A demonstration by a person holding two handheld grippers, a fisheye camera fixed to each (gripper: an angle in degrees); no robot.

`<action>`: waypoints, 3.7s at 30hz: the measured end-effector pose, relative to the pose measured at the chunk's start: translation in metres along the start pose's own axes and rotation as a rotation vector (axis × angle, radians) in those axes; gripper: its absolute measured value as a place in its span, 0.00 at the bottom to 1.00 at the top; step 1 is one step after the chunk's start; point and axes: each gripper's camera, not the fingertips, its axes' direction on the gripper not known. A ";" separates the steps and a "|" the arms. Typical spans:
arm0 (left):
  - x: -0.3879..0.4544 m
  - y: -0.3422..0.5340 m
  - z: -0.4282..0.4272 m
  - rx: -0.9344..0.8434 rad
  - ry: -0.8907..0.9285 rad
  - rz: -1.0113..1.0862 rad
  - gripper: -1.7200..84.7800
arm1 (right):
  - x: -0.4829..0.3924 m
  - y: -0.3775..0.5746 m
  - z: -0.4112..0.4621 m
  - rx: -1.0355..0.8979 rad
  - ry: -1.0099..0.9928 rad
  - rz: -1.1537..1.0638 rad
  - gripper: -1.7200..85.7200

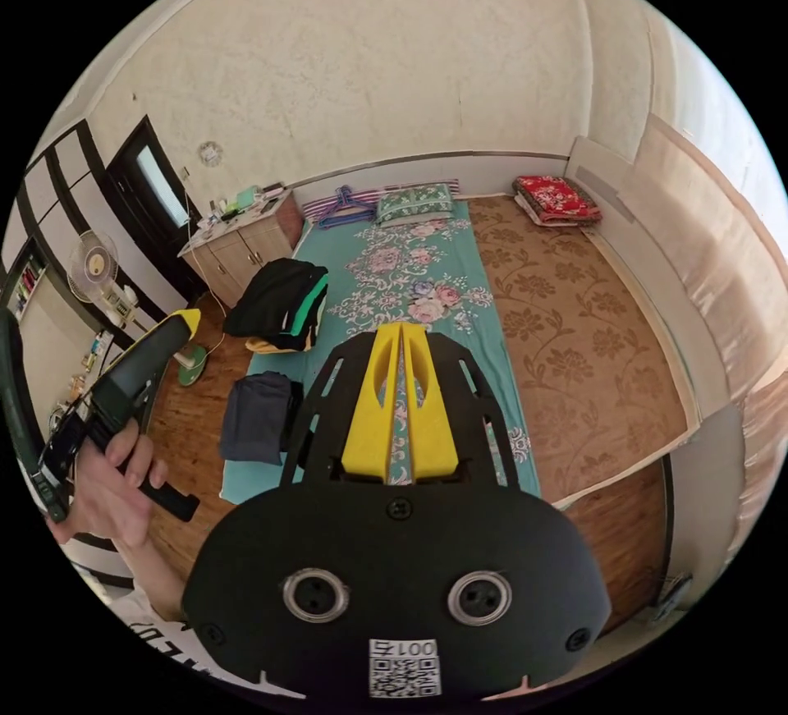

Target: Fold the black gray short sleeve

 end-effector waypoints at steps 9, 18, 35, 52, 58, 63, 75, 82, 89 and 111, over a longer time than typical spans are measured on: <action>0.016 0.019 0.074 0.015 -0.082 0.054 0.01 | 0.020 -0.002 -0.024 0.035 0.065 -0.013 0.02; 0.000 0.023 0.138 -0.001 -0.079 0.096 0.01 | 0.019 -0.002 -0.046 0.080 0.118 -0.041 0.02; -0.049 0.021 0.201 0.047 -0.080 0.143 0.01 | 0.013 -0.001 -0.069 0.094 0.085 -0.053 0.02; -0.096 0.011 0.234 0.009 -0.068 0.141 0.01 | 0.000 -0.003 -0.068 0.054 0.130 -0.095 0.02; -0.106 0.007 0.239 0.010 -0.103 0.147 0.01 | -0.002 -0.004 -0.068 0.054 0.106 -0.097 0.02; -0.115 0.004 0.242 0.005 -0.095 0.142 0.01 | -0.002 -0.005 -0.065 0.040 0.058 -0.099 0.02; -0.138 -0.006 0.242 0.019 -0.120 0.117 0.01 | -0.013 -0.007 -0.059 0.057 0.069 -0.127 0.02; -0.139 -0.010 0.243 0.012 -0.125 0.127 0.01 | -0.018 -0.007 -0.052 0.056 0.078 -0.133 0.02; -0.133 -0.011 0.237 0.007 -0.123 0.131 0.01 | -0.021 -0.008 -0.050 0.063 0.096 -0.129 0.02; -0.070 0.000 0.178 0.026 -0.117 0.152 0.01 | -0.040 0.001 -0.056 0.107 0.136 -0.180 0.02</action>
